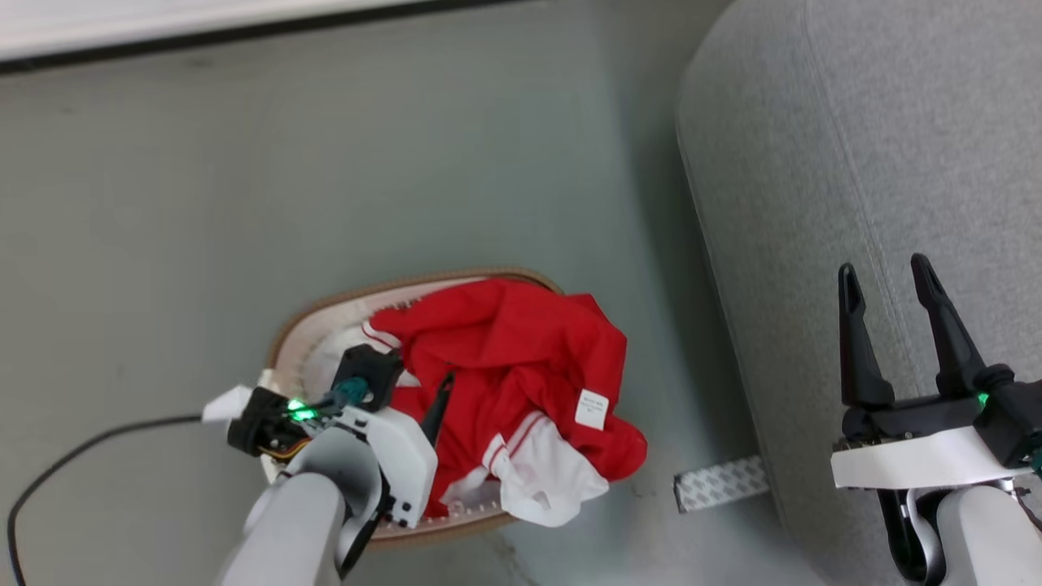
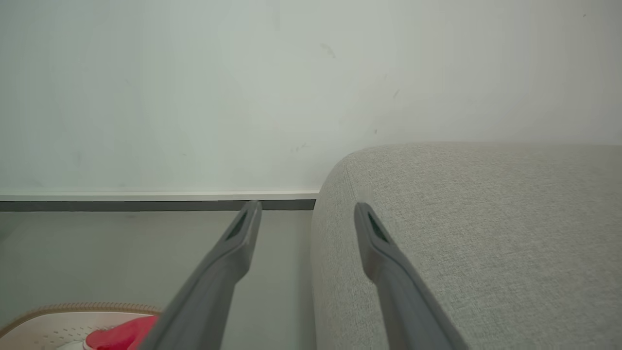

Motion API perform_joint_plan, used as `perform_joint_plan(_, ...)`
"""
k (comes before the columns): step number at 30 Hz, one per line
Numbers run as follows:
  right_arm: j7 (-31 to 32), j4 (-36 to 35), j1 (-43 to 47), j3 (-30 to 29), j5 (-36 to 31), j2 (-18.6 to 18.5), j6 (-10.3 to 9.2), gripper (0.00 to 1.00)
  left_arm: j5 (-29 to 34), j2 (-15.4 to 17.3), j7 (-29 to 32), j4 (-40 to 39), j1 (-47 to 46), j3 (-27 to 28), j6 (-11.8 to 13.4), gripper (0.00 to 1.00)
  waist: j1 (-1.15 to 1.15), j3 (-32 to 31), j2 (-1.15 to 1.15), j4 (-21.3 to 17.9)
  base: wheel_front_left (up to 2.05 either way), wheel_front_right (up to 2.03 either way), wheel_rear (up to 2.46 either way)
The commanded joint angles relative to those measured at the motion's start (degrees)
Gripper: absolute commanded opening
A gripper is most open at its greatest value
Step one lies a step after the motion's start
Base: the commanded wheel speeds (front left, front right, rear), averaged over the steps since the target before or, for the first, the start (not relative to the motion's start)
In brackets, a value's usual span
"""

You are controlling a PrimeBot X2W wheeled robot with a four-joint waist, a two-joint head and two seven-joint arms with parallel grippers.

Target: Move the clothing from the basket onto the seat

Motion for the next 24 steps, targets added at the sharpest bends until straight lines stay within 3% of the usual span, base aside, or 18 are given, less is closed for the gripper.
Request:
perform_joint_plan(1, 0.04, -0.65, -1.17, 0.36, 0.84, -0.11, -0.12, 1.00, 1.05, 0.69, 2.32, 1.04, -1.18, -0.20, 0.56, 1.00, -0.01, 4.39, 0.00, -2.43, 0.00, 0.00, 0.00)
perform_joint_plan(8, 0.04, -1.70, -3.32, 1.63, 3.76, -0.11, -0.12, 1.00, 2.25, 1.89, 11.52, 5.46, -4.20, 0.12, 3.14, 1.00, -0.01, 9.49, 0.00, -4.21, 0.00, 0.00, 0.00)
perform_joint_plan(12, 0.04, -2.24, -4.59, 1.99, 5.19, -0.10, -0.12, 1.00, 3.82, 4.31, 15.01, 7.03, -5.73, -0.47, 3.76, 1.00, -0.01, 12.24, 0.00, -4.91, 0.00, 0.00, 0.00)
perform_joint_plan(16, 0.04, -2.81, -5.61, 1.68, 5.83, -0.10, -0.12, 1.00, 5.92, 6.59, 17.12, 7.66, -7.33, -1.13, 4.47, 1.00, -0.01, 14.89, 0.00, -5.15, 0.00, 0.00, 0.00)
perform_joint_plan(24, 0.04, -3.83, -7.79, 2.19, 5.96, -0.10, -0.12, 1.00, 3.95, 7.41, 19.23, 7.75, -10.14, 0.14, 4.74, 1.00, -0.01, 20.92, 0.00, -4.95, 0.00, 0.00, 0.00)
